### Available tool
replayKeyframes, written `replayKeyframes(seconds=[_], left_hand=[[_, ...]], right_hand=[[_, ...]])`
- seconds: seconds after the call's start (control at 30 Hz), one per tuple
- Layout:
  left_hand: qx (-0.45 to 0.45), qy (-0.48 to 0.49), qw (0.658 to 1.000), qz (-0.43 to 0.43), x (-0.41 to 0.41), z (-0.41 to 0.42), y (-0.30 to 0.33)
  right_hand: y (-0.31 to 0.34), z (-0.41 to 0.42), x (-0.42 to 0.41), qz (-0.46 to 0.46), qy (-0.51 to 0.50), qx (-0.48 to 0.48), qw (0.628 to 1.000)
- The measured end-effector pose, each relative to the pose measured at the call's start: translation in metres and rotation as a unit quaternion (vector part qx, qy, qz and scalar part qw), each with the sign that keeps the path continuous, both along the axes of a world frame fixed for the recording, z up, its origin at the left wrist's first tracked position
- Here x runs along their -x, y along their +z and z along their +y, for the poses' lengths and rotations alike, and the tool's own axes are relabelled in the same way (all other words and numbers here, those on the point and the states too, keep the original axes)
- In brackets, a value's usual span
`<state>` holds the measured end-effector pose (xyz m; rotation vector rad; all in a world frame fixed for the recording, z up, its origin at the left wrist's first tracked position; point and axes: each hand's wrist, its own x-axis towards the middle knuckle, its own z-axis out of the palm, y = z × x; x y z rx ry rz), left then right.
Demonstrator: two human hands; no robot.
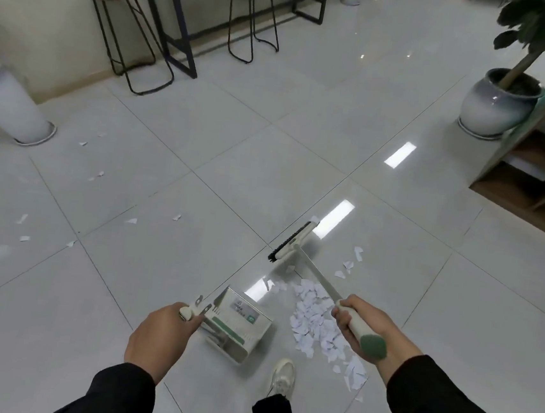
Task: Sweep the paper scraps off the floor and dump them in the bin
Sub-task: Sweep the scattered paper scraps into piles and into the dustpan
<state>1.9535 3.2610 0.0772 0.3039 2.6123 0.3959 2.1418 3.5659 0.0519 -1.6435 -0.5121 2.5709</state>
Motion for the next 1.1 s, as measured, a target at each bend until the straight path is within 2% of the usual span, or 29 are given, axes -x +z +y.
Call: replayKeyframes(seconds=[0.33,0.53,0.77,0.83,0.87,0.93,1.1], left_hand=[[-0.001,-0.047,0.998,0.039,0.169,0.152,0.006],[0.011,-0.102,0.994,0.048,0.249,0.218,-0.005],[0.014,-0.228,0.973,0.029,0.338,0.296,-0.025],[0.007,-0.3,0.954,0.022,0.375,0.339,-0.027],[0.008,-0.307,0.951,0.022,0.38,0.339,-0.029],[0.008,-0.379,0.925,0.005,0.414,0.373,-0.033],[0.002,-0.466,0.885,-0.007,0.455,0.404,-0.038]], right_hand=[[-0.046,0.141,0.194,-0.007,-0.051,0.017,0.999],[-0.079,0.187,0.241,-0.052,-0.105,0.013,0.993],[-0.082,0.17,0.211,-0.121,-0.175,0.023,0.977],[-0.077,0.15,0.209,-0.126,-0.254,0.029,0.959],[-0.073,0.143,0.206,-0.12,-0.254,0.031,0.959],[-0.073,0.113,0.214,-0.129,-0.345,0.056,0.928],[-0.051,0.056,0.241,-0.121,-0.422,0.086,0.894]])
